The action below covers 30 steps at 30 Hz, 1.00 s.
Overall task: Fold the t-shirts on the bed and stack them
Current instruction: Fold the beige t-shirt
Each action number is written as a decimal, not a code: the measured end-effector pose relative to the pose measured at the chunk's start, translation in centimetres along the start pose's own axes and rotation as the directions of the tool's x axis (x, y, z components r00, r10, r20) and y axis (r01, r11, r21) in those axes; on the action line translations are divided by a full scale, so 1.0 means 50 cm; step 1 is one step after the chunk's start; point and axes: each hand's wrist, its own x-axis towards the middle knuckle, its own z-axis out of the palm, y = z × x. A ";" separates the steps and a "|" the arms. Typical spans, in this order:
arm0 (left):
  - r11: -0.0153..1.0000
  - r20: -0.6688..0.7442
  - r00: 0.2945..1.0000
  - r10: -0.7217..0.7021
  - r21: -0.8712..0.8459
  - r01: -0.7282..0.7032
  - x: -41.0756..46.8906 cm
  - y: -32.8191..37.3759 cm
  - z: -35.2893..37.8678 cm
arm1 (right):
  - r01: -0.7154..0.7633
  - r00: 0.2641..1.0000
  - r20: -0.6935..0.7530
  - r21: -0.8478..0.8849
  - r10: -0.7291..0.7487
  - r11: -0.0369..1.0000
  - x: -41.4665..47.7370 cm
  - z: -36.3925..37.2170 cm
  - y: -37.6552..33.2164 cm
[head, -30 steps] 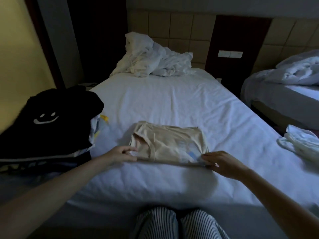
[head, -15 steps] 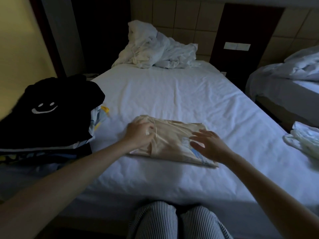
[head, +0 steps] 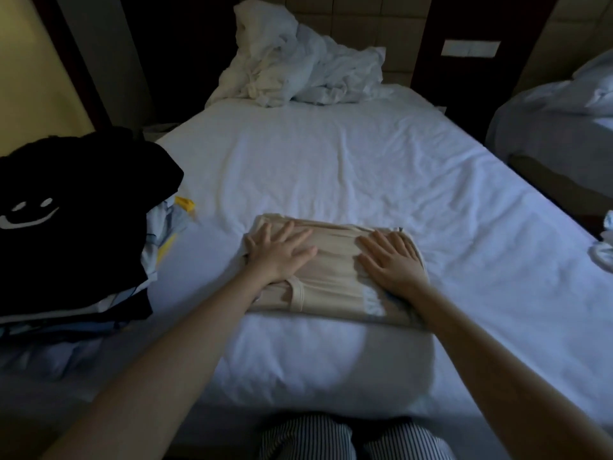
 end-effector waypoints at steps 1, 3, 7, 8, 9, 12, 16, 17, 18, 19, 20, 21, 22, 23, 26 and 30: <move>1.000 -0.006 1.000 0.000 0.007 0.000 0.000 -0.003 0.003 | 0.003 1.000 0.010 0.006 -0.003 1.000 0.001 -0.001 0.001; 1.000 -0.015 1.000 0.001 0.009 -0.001 0.001 -0.007 0.002 | 0.035 0.999 0.032 -0.043 -0.034 0.998 0.007 -0.018 -0.005; 0.998 -0.131 0.991 -0.028 -0.051 0.021 -0.027 -0.007 -0.008 | 0.043 0.967 0.252 0.010 -0.044 0.999 0.038 -0.103 -0.030; 0.993 -0.202 0.974 -0.098 -0.091 0.081 -0.040 -0.009 -0.010 | 0.015 0.960 0.279 0.008 -0.017 1.000 0.053 -0.125 -0.035; 0.974 -0.256 0.945 -0.204 -0.149 0.170 -0.053 -0.012 -0.010 | 0.016 0.969 0.249 -0.029 -0.008 0.999 0.069 -0.140 -0.040; 0.905 -0.266 0.871 -0.414 -0.224 0.362 -0.090 -0.016 -0.014 | 0.151 0.987 0.068 -0.081 -0.145 0.985 0.105 -0.136 -0.052; 0.875 -0.291 0.836 -0.464 -0.294 0.384 -0.131 0.025 0.004 | 0.124 0.973 0.206 -0.070 -0.107 0.990 0.088 -0.066 -0.062; 0.902 -0.348 0.836 -0.424 -0.242 0.357 -0.140 0.038 0.018 | 0.135 0.980 0.156 -0.079 -0.122 0.988 0.079 -0.050 -0.058; 0.923 -0.395 0.834 -0.384 -0.185 0.337 -0.146 0.048 0.032 | 0.146 0.985 0.101 -0.090 -0.137 0.985 0.071 -0.042 -0.056; 0.933 -0.417 0.835 -0.359 -0.156 0.323 -0.150 0.054 0.041 | 0.152 0.987 0.068 -0.098 -0.145 0.984 0.066 -0.039 -0.055; 0.939 -0.440 0.829 -0.345 -0.144 0.314 -0.149 0.054 0.047 | 0.153 0.987 0.055 -0.107 -0.148 0.982 0.061 -0.040 -0.056; 0.939 -0.422 0.838 -0.345 -0.149 0.311 -0.145 0.051 0.047 | 0.150 0.988 0.044 -0.112 -0.146 0.982 0.061 -0.039 -0.054; 0.942 -0.406 0.850 -0.335 -0.151 0.299 -0.139 0.046 0.047 | 0.141 0.990 0.029 -0.113 -0.139 0.984 0.056 -0.039 -0.055; 0.949 -0.397 0.862 -0.314 -0.155 0.274 -0.134 0.042 0.044 | 0.133 0.991 0.015 -0.109 -0.132 0.985 0.051 -0.040 -0.058; 0.974 -0.427 0.877 -0.219 -0.147 0.171 -0.133 0.030 0.034 | 0.125 0.992 0.012 -0.088 -0.124 0.988 0.023 -0.047 -0.071; 1.000 -0.422 0.907 0.005 -0.003 -0.007 -0.094 -0.006 0.012 | -0.042 0.996 0.075 -0.061 0.046 0.997 -0.045 -0.067 -0.101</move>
